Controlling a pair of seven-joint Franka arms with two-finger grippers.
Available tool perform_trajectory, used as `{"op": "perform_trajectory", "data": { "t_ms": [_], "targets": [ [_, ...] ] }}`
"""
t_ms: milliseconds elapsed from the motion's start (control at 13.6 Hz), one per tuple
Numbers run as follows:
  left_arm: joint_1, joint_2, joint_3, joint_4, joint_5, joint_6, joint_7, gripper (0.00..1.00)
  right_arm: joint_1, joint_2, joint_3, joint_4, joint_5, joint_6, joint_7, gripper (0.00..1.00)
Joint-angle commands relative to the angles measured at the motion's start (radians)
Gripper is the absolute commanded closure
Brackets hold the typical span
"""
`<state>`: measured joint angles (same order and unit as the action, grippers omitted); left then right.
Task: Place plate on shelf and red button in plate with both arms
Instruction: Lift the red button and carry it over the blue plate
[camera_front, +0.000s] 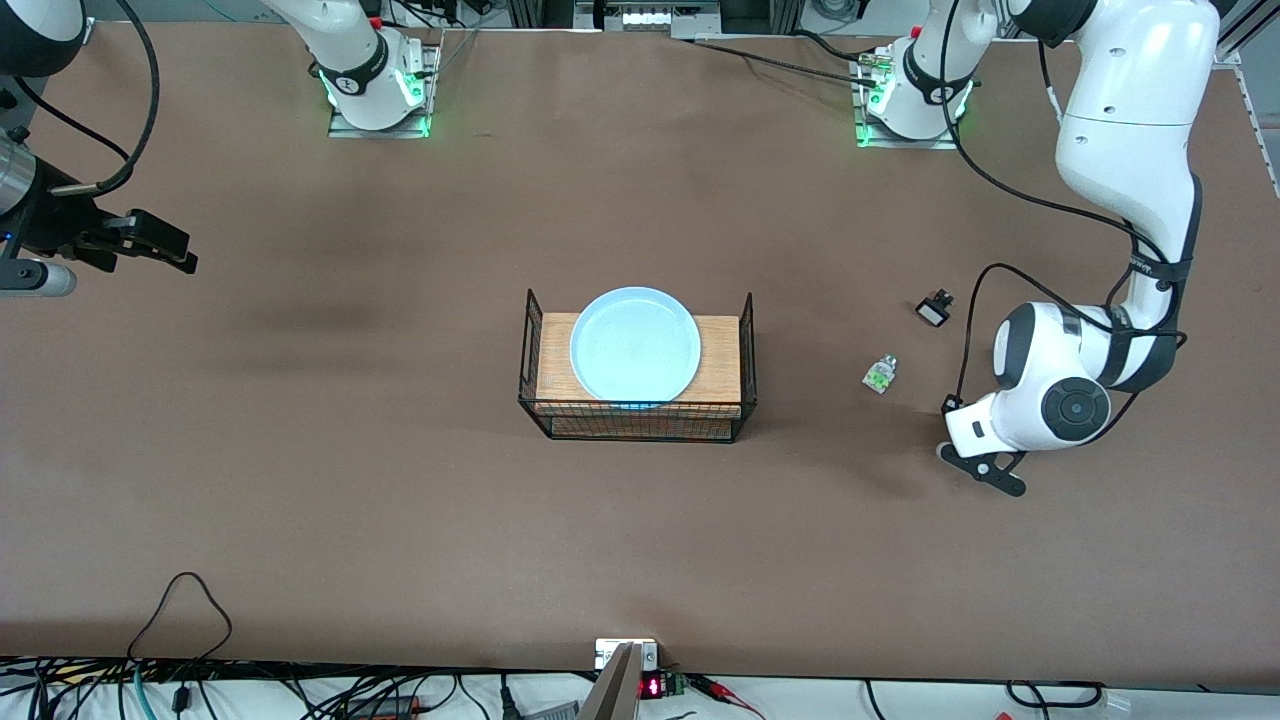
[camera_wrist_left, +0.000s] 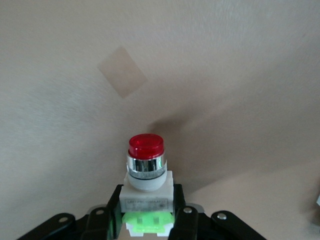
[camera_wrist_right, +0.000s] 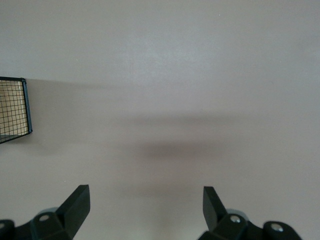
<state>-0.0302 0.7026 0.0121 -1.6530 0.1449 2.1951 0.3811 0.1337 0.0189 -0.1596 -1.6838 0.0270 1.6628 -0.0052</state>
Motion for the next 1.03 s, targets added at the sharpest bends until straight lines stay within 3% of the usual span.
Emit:
{"op": "perform_trajectory", "data": {
  "t_ms": [0, 294, 515, 735, 956],
  "targets": [
    [0.001, -0.125, -0.041, 0.019, 0.016, -0.131, 0.010, 0.93, 0.003, -0.004, -0.001, 0.016, -0.002, -0.021, -0.013, 0.00],
    [-0.005, -0.152, -0.177, 0.292, -0.036, -0.522, -0.055, 0.92, 0.004, -0.005, -0.001, 0.016, -0.002, -0.026, -0.013, 0.00],
    [-0.002, -0.159, -0.251, 0.399, -0.258, -0.645, -0.220, 0.90, 0.004, -0.008, 0.000, 0.016, -0.002, -0.028, -0.013, 0.00],
    [-0.031, -0.181, -0.326, 0.499, -0.321, -0.664, -0.319, 0.91, 0.006, -0.010, 0.000, 0.018, -0.002, -0.044, -0.012, 0.00],
    [-0.190, -0.172, -0.330, 0.518, -0.305, -0.603, -0.518, 0.91, 0.004, -0.008, 0.000, 0.030, -0.005, -0.043, -0.012, 0.00]
  ]
}}
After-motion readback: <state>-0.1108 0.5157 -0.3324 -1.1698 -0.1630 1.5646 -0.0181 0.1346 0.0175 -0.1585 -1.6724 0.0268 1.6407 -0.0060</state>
